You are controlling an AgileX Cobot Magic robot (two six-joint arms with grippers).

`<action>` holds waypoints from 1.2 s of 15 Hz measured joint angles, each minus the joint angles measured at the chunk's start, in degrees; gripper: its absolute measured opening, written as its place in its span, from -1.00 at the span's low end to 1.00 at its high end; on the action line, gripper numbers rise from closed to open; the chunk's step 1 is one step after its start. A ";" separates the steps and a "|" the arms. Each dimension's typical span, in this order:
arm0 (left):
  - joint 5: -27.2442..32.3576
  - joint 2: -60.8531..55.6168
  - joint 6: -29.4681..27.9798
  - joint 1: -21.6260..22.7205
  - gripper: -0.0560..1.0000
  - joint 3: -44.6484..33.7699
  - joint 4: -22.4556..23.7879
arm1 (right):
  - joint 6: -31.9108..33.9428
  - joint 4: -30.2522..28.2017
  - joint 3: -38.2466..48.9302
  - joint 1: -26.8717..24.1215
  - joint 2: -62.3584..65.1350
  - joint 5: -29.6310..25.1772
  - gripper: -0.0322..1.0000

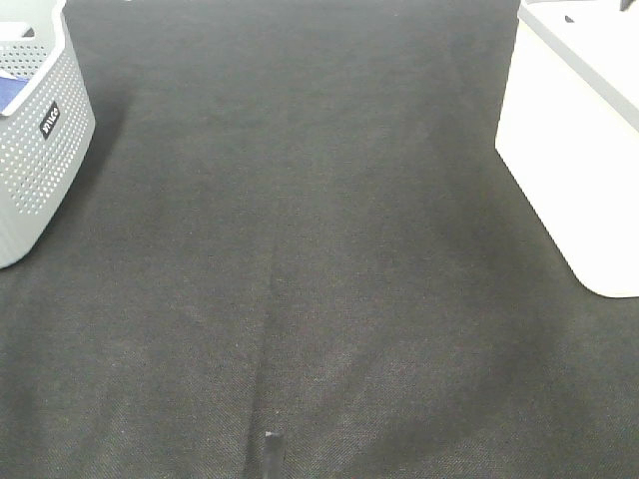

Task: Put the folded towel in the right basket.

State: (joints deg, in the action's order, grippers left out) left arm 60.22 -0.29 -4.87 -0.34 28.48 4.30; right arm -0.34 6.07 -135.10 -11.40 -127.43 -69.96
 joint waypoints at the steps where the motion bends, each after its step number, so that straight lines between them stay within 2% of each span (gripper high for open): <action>1: 0.00 0.00 0.00 0.00 0.98 0.00 0.00 | -0.06 1.78 0.00 0.00 0.06 0.00 0.91; 5: 0.00 0.00 0.23 0.00 0.98 0.00 0.00 | -2.86 1.83 0.00 2.23 1.49 0.00 0.92; 7: 0.00 0.00 0.97 0.00 0.98 0.00 0.00 | -3.15 -2.69 0.00 8.77 5.33 0.00 0.92; 9: 0.00 0.00 2.01 0.00 0.98 0.00 0.00 | -1.95 -3.90 2.81 12.55 11.34 0.17 0.92; 13: 0.00 0.00 2.23 0.00 0.98 0.00 0.00 | -1.20 -6.07 36.10 12.83 41.20 0.63 0.92; 16: 0.00 0.00 2.23 0.00 0.98 0.00 0.00 | -1.49 -6.07 64.40 12.83 68.30 0.40 0.92; 17: 0.00 0.00 2.23 0.00 0.98 0.00 0.00 | -1.55 -6.07 71.28 12.83 76.89 0.06 0.92; 18: 0.00 0.00 2.23 0.00 0.98 0.00 0.00 | -1.55 -6.36 79.93 12.83 90.07 0.00 0.92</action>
State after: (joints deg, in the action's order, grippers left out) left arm 60.22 -0.29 -2.64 -0.34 28.48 4.30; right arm -1.89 -0.29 -55.18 1.43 -37.36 -69.96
